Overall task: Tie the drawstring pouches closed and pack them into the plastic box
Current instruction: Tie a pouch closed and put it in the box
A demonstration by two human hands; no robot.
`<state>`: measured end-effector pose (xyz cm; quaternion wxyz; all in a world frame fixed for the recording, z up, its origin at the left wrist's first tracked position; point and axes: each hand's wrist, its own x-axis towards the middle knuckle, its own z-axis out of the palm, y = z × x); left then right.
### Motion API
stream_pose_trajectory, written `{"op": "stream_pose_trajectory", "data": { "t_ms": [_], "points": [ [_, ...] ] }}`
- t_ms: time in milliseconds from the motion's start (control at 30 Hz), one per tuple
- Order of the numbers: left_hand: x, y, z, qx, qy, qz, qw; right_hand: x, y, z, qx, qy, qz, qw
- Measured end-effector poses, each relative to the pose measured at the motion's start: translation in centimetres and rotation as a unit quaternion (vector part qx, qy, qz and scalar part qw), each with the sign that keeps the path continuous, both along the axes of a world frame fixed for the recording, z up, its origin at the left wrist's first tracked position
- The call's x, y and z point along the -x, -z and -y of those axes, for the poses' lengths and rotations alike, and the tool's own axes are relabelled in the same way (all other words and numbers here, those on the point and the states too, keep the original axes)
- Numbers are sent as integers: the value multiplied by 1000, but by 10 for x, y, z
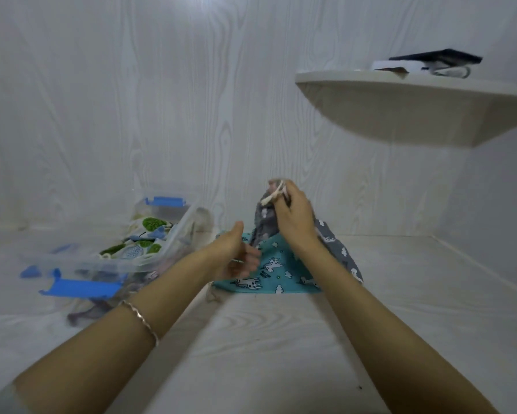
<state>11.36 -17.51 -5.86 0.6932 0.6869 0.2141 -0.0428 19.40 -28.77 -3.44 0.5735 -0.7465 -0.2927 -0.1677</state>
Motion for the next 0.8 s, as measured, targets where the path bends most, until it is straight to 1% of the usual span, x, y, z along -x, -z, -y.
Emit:
{"op": "stream_pose_trajectory", "data": {
  "t_ms": [67,133,200,267,300,367,467,567,633,700,800],
  "points": [
    [-1,-7,5,75,64,-44,994,-8,-21,3,-4,24,44,999],
    [-1,-20,13,132,82,-47,987,-10,-45,10,-5,30,81,996],
    [0,-38,23,206,50,-11,977,-4,-72,17,-12,42,115,992],
    [3,-54,30,277,3,33,960,1,-93,22,-46,39,121,991],
    [5,-61,32,298,-26,56,953,7,-102,25,-68,29,122,990],
    [9,-72,32,294,-96,116,944,24,-115,30,-124,7,108,986],
    [18,-82,27,217,-176,203,939,48,-124,38,-220,-28,50,974],
    [27,-85,18,185,-235,266,916,60,-119,41,-270,-100,4,958],
    [32,-85,10,203,-257,297,897,66,-112,41,-307,-154,-45,938],
    [37,-84,3,221,-255,302,892,70,-107,41,-320,-179,-86,926],
    [44,-87,-6,231,-254,316,885,70,-101,41,-332,-189,-127,915]
  ]
}}
